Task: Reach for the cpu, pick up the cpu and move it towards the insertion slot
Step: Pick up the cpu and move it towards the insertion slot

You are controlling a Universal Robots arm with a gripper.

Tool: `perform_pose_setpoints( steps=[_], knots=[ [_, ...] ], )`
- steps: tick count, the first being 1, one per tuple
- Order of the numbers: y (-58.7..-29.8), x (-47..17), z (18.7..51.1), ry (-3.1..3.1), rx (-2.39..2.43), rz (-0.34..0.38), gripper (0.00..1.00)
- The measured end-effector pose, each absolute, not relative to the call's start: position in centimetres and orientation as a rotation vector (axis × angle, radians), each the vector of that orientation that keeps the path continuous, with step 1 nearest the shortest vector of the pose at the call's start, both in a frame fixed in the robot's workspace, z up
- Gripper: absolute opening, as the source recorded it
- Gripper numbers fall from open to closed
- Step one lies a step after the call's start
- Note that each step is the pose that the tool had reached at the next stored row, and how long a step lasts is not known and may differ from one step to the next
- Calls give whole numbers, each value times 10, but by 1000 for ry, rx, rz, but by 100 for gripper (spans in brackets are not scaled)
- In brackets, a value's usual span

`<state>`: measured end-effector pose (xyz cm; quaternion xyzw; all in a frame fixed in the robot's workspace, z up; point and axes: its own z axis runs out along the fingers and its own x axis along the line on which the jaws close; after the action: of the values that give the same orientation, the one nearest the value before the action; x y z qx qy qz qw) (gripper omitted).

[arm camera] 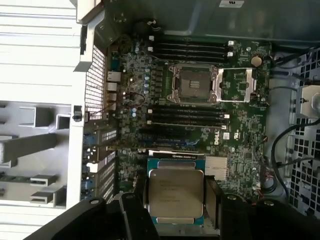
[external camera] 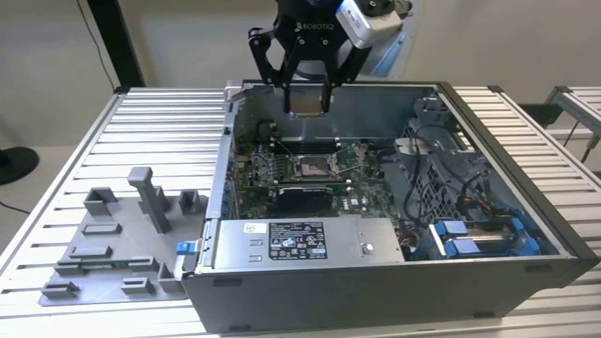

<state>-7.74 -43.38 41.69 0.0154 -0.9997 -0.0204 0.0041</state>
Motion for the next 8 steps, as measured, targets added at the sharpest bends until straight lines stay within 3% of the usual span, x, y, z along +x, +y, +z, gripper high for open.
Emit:
perform_pose_setpoints(
  steps=[8],
  knots=[
    [-403,-77,414,-3132,48,-64,0]
  ],
)
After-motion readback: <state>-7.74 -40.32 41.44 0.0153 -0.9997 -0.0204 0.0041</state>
